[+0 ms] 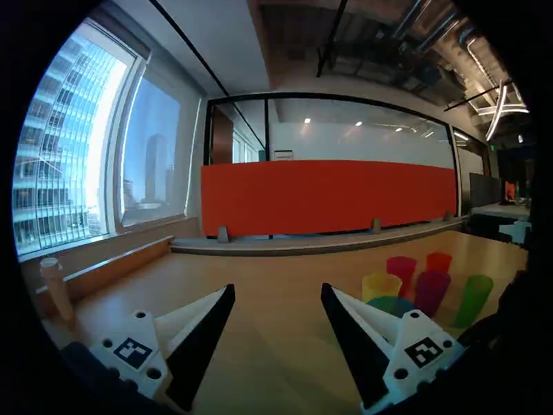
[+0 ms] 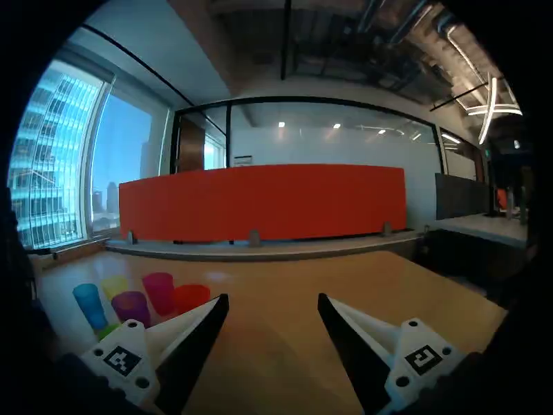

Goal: Pour water

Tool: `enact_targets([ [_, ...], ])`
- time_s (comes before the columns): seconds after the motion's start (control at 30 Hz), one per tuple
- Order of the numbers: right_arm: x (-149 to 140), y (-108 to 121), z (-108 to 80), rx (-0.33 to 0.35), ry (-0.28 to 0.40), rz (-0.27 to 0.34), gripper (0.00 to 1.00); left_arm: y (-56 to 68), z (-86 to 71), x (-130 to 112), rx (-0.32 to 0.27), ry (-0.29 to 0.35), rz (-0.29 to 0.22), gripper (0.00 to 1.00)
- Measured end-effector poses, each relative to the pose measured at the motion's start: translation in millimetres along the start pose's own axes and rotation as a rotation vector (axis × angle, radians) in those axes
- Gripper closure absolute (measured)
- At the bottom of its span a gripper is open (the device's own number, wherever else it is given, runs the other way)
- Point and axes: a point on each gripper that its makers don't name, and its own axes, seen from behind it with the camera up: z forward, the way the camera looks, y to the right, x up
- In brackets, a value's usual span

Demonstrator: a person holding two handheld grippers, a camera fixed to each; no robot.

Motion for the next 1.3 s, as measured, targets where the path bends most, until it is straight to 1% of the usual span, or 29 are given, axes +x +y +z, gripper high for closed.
enact_targets([
  [0.1, 14.0, -7.4, -4.9, 0.014, -0.002, -0.005, 0.0, 2.3, 1.4, 13.1, -0.014, -0.016, -0.013, 0.08],
  [0.2, 30.5, -14.4, -7.2, 0.042, -0.011, -0.025, 0.0, 3.2, 2.5, 30.6, -0.024, -0.022, -0.021, 0.08],
  [0.3, 49.0, -18.6, -8.4, 0.055, -0.01, -0.044, 0.0, 4.1, 2.9, 51.4, -0.033, -0.021, -0.026, 0.08],
  [0.4, 69.2, -22.7, -9.7, 0.067, 0.002, -0.059, 0.0, 7.0, 3.9, 73.2, -0.053, -0.018, -0.036, 0.08],
  [0.6, 104.4, -30.2, -10.3, 0.089, 0.002, -0.063, 0.0, 18.5, 3.6, 114.1, -0.111, -0.012, -0.054, 0.08],
  [0.8, 133.2, -37.8, -9.6, 0.114, 0.002, -0.051, 0.0, 24.8, 0.3, 146.7, -0.145, -0.007, -0.067, 0.08],
  [0.9, 144.9, -41.6, -11.8, 0.131, 0.017, -0.047, 0.0, 28.8, -1.0, 155.6, -0.172, -0.011, -0.064, 0.08],
  [1.03, 146.4, -45.6, -14.6, 0.158, 0.015, -0.038, 0.0, 34.2, -2.7, 157.4, -0.211, -0.02, -0.063, 0.08],
  [1.2, 144.6, -58.5, -19.9, 0.235, -0.002, -0.03, 0.0, 45.6, -4.3, 158.6, -0.284, -0.031, -0.052, 0.08],
  [1.3, 147.0, -69.5, -24.1, 0.294, -0.005, -0.03, 0.0, 55.8, -6.7, 161.1, -0.338, -0.032, -0.041, 0.08],
])
